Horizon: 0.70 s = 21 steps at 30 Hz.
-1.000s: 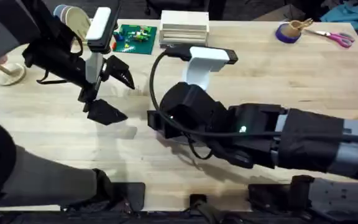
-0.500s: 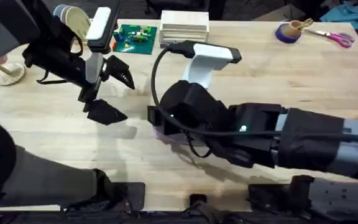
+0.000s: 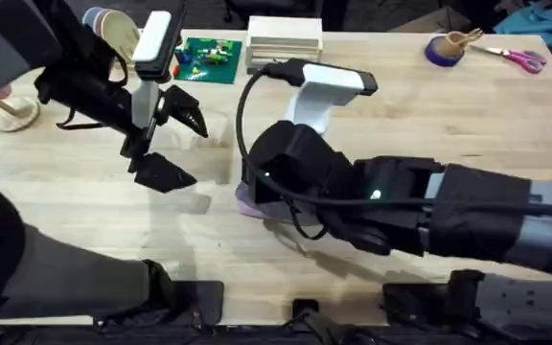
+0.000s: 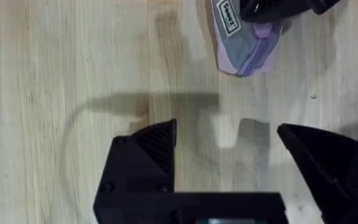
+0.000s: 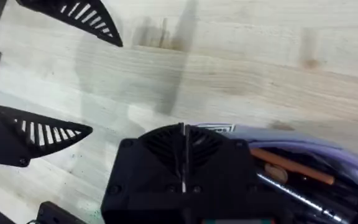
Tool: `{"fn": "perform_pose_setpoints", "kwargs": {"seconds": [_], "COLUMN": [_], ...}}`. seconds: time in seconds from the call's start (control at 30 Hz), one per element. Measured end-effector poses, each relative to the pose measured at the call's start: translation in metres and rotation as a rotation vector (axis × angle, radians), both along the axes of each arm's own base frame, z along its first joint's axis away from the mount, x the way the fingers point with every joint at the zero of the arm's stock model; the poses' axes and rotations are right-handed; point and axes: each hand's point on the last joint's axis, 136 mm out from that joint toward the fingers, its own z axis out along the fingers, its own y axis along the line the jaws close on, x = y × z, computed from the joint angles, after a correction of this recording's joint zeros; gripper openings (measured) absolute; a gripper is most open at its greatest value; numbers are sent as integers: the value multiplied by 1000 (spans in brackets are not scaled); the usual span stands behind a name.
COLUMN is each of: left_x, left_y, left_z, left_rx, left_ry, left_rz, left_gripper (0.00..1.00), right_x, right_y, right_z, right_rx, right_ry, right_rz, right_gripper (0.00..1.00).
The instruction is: Unzip the bag, pick up the pens from the table one at a time and place them inside, then zip the bag closed.
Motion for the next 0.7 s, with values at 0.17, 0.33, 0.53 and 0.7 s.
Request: {"fn": "perform_pose_setpoints", "kwargs": {"seconds": [0.17,0.33,0.53,0.7], "left_x": [0,0,0,2], "left_y": [0,0,0,-4], "left_z": [0,0,0,3], "left_rx": [0,0,0,-29], "left_ry": [0,0,0,-7], "left_rz": [0,0,0,8], "left_gripper": [993,993,993,993], "right_x": [0,0,-2,-3], "right_y": [0,0,-3,-5], "right_z": [0,9,38,41], "right_rx": [0,19,85,88], "right_ry": [-1,-14,-52,-53], "right_rz": [1,4,6,7], "right_gripper": [32,32,32,32]}}
